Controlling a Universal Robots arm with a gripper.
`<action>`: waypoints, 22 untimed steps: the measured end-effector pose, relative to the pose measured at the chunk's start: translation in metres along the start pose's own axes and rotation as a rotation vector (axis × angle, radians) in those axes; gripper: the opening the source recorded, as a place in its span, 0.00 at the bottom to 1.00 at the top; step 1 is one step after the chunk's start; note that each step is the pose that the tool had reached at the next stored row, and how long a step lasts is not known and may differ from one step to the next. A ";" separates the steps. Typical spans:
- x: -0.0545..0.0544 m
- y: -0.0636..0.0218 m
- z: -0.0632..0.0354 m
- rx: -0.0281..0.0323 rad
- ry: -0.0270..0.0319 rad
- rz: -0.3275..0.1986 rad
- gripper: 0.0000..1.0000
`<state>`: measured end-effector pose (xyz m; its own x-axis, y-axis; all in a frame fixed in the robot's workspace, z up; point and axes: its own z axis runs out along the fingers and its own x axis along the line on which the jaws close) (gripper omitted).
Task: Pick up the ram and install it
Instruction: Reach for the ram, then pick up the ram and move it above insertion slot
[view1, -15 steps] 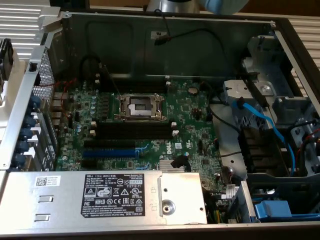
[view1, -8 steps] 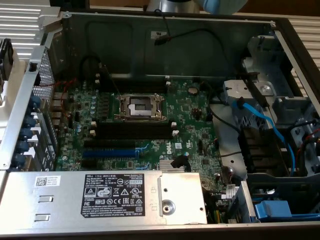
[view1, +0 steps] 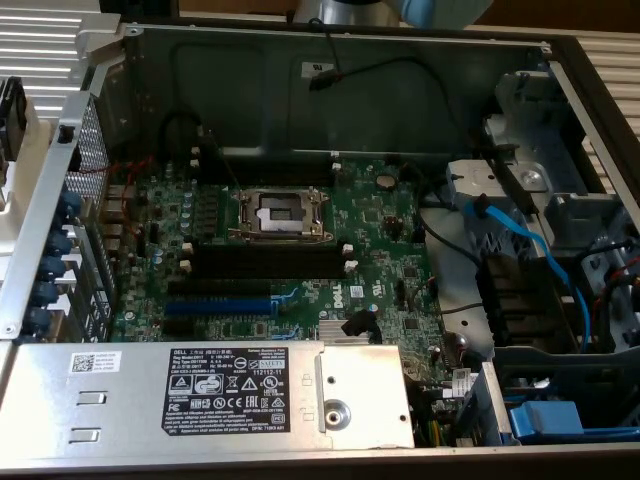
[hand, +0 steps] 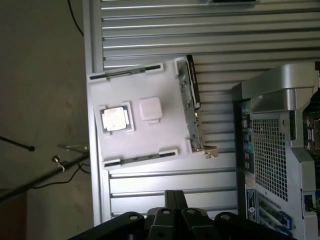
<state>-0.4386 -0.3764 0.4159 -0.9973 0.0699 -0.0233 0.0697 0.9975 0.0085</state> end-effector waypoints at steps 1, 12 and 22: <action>0.004 0.0005 -0.0001 0.0000 0.0000 0.000 0.10; 0.011 0.0028 -0.0002 0.0003 -0.0003 0.000 0.10; 0.011 0.0028 -0.0003 0.0002 -0.0006 -0.008 0.10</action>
<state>-0.4496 -0.3728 0.4159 -0.9978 0.0620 -0.0239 0.0618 0.9981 0.0081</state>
